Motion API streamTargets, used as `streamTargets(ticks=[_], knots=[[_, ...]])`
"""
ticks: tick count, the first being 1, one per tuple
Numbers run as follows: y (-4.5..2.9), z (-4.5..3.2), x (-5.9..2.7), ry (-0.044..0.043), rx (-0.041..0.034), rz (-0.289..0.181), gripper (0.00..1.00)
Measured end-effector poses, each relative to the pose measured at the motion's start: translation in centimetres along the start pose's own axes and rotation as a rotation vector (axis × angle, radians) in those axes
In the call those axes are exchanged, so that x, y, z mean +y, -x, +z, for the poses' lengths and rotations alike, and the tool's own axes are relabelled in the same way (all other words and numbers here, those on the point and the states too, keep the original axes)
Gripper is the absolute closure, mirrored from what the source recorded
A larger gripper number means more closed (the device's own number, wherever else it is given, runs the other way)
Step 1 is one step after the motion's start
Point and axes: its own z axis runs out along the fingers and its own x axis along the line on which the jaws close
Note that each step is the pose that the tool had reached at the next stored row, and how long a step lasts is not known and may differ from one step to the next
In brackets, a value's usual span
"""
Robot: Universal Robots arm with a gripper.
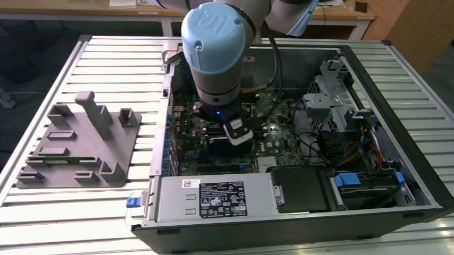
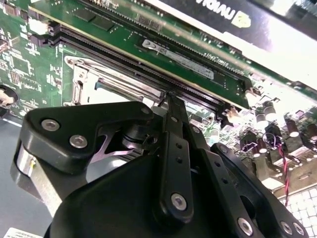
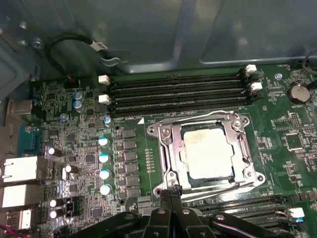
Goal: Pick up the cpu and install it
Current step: 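Install the second cpu locking lever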
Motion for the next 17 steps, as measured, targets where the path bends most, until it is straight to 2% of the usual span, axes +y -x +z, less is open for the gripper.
streamTargets(ticks=[12, 17], knots=[[-0.48, 0.37, -0.23, 0.0164, 0.0014, 0.001, 0.89], [-0.55, 0.67, -0.34, 0.0181, 0.0016, 0.001, 0.89]])
